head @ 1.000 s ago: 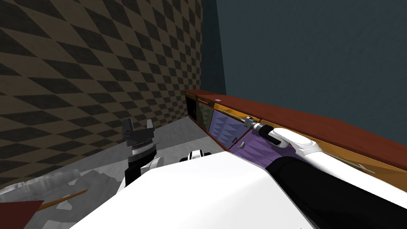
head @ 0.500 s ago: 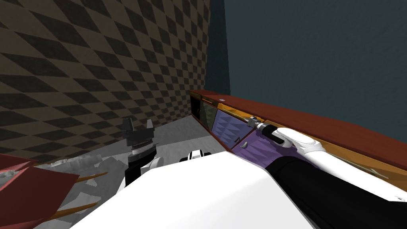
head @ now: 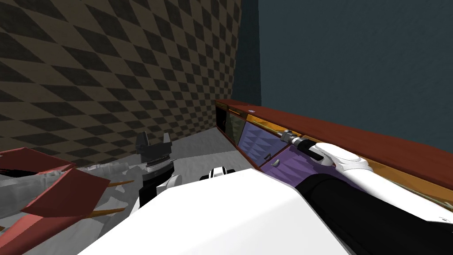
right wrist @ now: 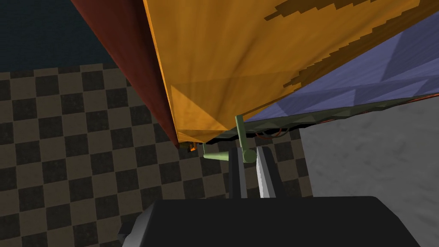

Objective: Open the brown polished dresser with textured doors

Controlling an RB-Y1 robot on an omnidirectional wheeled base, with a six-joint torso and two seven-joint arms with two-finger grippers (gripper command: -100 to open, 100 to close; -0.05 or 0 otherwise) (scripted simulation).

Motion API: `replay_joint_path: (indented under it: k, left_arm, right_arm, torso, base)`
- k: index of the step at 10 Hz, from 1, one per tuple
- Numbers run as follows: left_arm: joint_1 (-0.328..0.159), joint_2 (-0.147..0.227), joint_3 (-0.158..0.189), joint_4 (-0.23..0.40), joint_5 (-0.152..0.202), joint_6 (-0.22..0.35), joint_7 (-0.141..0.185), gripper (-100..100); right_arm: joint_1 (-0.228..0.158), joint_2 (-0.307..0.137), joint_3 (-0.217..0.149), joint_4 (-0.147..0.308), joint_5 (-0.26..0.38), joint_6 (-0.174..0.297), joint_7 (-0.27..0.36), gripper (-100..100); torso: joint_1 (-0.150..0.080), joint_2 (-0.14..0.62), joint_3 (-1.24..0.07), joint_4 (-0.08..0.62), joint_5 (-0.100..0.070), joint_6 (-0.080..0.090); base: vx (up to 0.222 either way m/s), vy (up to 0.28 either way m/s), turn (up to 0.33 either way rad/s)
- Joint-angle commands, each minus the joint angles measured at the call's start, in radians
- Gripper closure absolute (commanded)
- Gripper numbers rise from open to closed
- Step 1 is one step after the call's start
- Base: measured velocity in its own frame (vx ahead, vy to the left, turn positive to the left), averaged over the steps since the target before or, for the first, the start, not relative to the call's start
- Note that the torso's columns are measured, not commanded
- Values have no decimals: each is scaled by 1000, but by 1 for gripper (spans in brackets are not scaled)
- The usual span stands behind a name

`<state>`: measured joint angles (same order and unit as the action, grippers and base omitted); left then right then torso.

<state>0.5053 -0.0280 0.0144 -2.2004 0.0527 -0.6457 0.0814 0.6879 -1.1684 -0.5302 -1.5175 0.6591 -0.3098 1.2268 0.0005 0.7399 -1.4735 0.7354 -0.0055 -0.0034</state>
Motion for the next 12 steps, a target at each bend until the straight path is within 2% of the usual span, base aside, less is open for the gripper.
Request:
replay_joint_path:
  k: [1,2,3,4,5,7,8,9,10,11,12]
  left_arm:
    - [0,0,0,0,0,0,0,0]
    - [1,0,0,0,0,0,0,0]
    - [1,0,0,0,0,0,0,0]
    - [0,0,0,0,0,0,0,0]
    - [0,0,0,0,0,0,0,0]
    - [1,0,0,0,0,0,0,0]
    - [1,0,0,0,0,0,0,0]
    - [0,0,0,0,0,0,0,0]
    - [0,0,0,0,0,0,0,0]
    - [0,0,0,0,0,0,0,0]
    - [1,0,0,0,0,0,0,0]
  right_arm:
    - [-4,-2,9,84,-2,-12,0,100]
    - [-4,-2,9,87,-2,-12,0,100]
    - [-45,-1,-16,116,-23,-67,20,100]
    - [-45,-1,-16,138,-23,-72,20,100]
    - [-45,-1,-16,169,-23,-72,20,100]
    - [-45,-1,-16,231,-23,-72,20,100]
    - [-86,-1,-40,264,-44,-131,39,100]
    - [-86,-1,-40,309,-44,-132,39,100]
    - [-86,-1,-40,344,-44,-132,39,100]
    - [-86,-1,-40,374,-44,-132,39,100]
    - [-127,0,-65,413,-65,-188,59,100]
  torso:
    - [-5,-4,-3,0,1,8]
    - [-10,-3,-3,1,1,14]
    - [-13,0,-1,2,0,16]
    - [-3,3,1,3,1,0]
    - [2,0,-1,2,3,-3]
    - [-5,-6,-5,1,4,9]
    - [-9,-3,-3,2,2,13]
    - [0,1,0,2,2,-2]
    - [3,-2,-2,2,4,-4]
    - [-2,-5,-4,1,5,4]
    - [-7,-5,-4,2,4,10]
  base:
    - [-29,41,33]
    - [21,7,-19]
    - [-88,93,273]
    - [-165,117,261]
    - [-103,79,138]
    - [2,23,25]
    - [-81,122,296]
    - [-144,148,277]
    - [-89,78,115]
    - [-18,23,31]
    - [-105,122,320]
